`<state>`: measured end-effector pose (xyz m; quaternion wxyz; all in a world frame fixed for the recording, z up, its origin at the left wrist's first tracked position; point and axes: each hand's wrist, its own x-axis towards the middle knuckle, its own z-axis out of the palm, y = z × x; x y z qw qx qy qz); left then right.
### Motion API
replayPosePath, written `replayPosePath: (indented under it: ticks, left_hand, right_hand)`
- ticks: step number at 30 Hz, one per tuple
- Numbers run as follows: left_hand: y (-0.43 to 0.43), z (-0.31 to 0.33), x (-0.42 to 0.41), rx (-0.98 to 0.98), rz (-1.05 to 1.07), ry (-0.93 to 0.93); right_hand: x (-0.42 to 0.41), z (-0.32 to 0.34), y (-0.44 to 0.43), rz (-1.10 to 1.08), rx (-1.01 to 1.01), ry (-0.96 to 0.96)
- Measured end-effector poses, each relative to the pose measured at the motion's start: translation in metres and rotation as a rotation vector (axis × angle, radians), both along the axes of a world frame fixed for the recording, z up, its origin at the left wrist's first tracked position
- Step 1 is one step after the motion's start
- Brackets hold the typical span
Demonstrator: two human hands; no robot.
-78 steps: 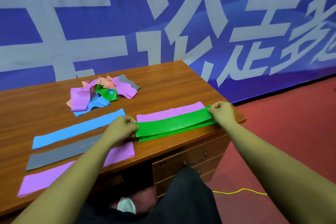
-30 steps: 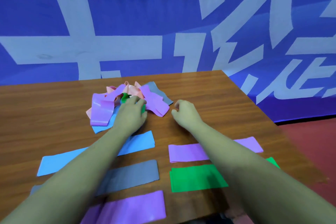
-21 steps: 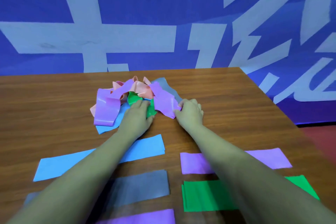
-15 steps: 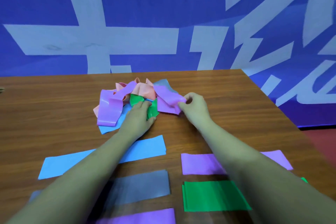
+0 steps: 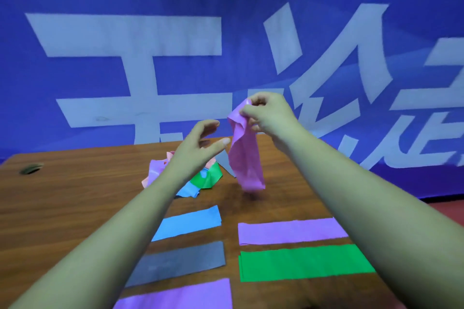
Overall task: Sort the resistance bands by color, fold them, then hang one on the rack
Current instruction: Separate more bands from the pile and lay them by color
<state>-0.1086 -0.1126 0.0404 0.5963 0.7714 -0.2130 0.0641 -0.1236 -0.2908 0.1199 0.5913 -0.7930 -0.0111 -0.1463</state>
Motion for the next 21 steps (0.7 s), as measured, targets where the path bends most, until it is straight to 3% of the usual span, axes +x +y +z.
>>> replayPosePath:
  ticks: [5,14,17,21]
  left_hand:
    - [-0.010,0.031,-0.033,0.004,-0.106,-0.079]
    - [0.003,0.062,-0.083,-0.006,-0.285,0.054]
    - [0.008,0.064,-0.101,0.064,-0.294,0.077]
    - [0.013,0.059,-0.112,-0.005,-0.293,0.093]
  right_hand:
    - [-0.047,0.042,-0.003,0.168,0.071,0.100]
    - [-0.092,0.077,-0.008,0.355,-0.118,0.290]
    - [-0.098,0.079,-0.005,0.385,-0.183,0.334]
    - [-0.105,0.082,0.002,0.426,-0.303,0.340]
